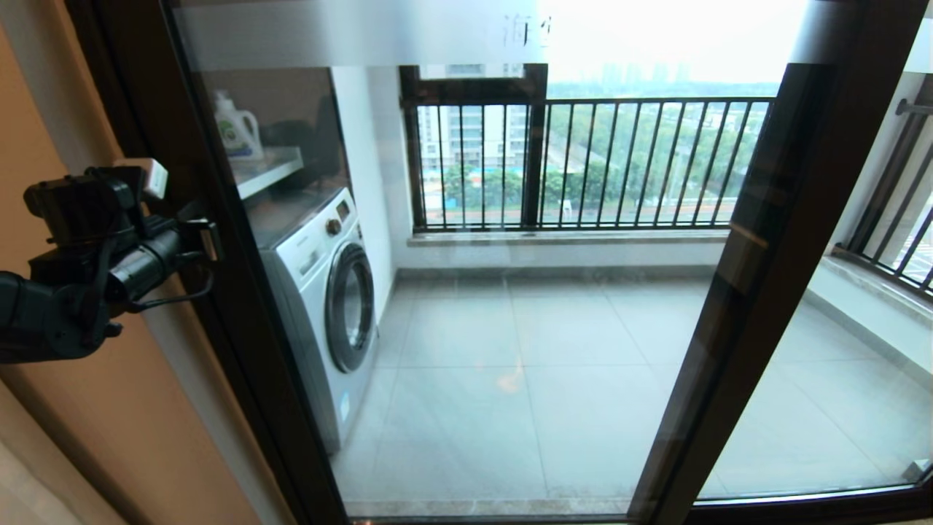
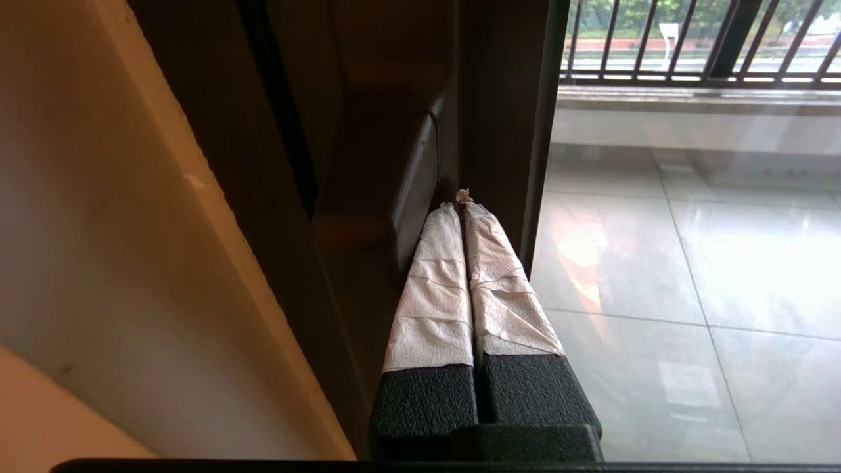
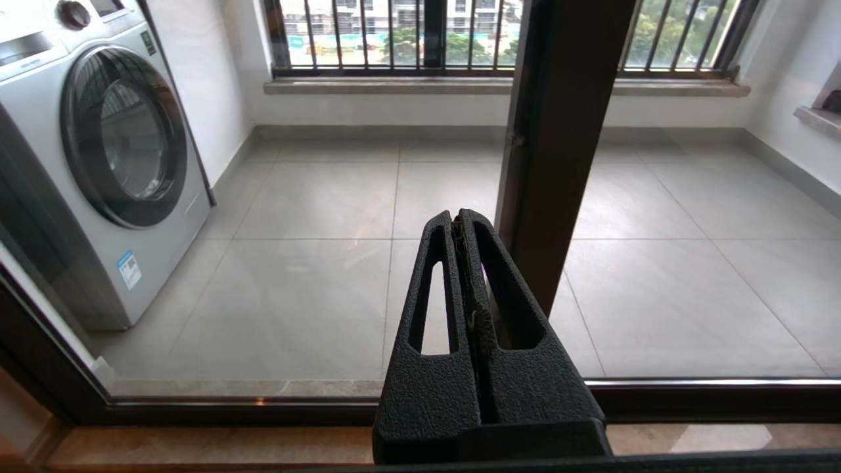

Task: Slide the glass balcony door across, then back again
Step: Close the slid door

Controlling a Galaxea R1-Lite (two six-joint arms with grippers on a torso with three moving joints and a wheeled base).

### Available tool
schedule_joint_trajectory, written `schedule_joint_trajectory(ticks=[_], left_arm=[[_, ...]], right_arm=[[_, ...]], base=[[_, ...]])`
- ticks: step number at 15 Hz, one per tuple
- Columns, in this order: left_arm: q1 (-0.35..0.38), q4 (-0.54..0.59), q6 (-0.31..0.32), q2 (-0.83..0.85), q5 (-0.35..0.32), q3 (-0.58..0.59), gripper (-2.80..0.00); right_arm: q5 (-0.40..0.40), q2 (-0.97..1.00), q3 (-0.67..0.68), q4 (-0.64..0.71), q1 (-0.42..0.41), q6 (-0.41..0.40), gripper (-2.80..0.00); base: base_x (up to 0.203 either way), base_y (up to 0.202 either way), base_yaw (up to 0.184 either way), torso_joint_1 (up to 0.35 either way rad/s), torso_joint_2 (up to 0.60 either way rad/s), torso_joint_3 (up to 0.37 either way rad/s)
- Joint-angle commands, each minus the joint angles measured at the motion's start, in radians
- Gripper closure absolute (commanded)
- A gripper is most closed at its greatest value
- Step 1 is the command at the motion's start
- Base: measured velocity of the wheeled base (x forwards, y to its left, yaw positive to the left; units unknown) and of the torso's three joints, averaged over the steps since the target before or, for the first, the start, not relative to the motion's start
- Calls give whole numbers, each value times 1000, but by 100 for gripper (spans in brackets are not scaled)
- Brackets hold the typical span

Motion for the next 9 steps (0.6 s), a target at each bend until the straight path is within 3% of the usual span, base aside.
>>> schedule_joint_trajectory(ticks=[1,9], left_arm=[[20,-8,0,34,3,-11,0],[68,-8,3,55,-26,-27,0]], right_arm=[[1,-1,12,0,0,-1,0],[1,0,12,-1,0,-1,0]], base=[[0,0,0,0,0,0],[0,0,0,0,0,0]])
